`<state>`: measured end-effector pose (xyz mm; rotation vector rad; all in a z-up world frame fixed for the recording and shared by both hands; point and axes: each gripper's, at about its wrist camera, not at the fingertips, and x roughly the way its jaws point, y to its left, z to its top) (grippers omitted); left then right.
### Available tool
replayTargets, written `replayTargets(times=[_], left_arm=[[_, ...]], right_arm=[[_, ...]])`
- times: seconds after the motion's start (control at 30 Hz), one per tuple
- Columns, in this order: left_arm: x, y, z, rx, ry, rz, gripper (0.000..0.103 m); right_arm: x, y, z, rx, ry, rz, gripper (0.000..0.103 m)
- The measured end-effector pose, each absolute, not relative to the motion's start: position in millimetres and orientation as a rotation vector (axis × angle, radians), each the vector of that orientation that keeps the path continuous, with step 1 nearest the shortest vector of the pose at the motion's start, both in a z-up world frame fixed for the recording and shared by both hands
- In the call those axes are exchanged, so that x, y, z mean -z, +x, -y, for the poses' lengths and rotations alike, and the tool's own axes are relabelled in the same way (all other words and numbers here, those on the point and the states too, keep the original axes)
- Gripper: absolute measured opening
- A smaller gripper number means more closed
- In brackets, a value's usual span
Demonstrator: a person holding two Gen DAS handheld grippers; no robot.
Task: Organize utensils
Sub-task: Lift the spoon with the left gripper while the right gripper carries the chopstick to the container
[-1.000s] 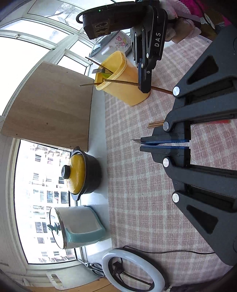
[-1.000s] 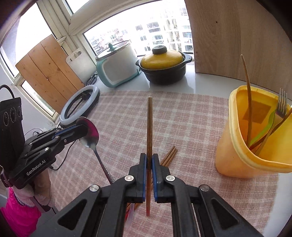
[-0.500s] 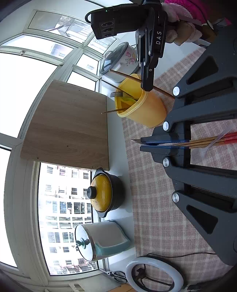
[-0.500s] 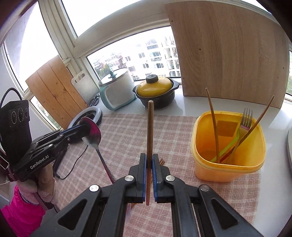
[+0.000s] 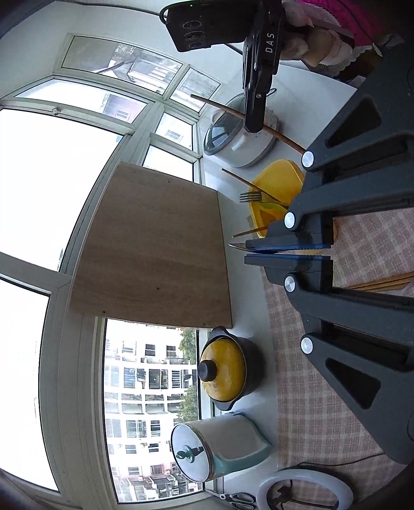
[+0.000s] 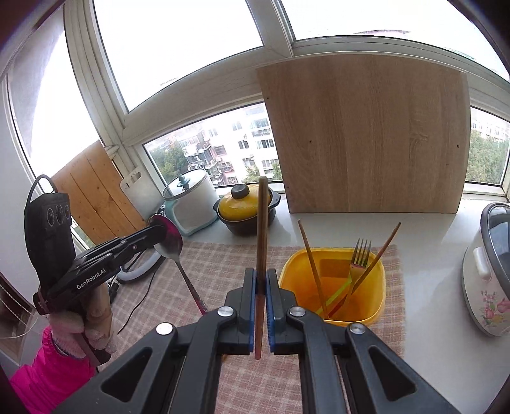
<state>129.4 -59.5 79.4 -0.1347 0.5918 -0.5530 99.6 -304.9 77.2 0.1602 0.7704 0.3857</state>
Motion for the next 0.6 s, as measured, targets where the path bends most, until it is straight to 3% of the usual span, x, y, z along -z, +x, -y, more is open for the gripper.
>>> replayTargets(times=[0.6], left_arm=[[-77.9,187.5,123.2,0.534,-0.141,-0.601,0.0]], right_arm=[[-96.2,133.0,356.7,-0.214,0.162,-0.694,0.003]])
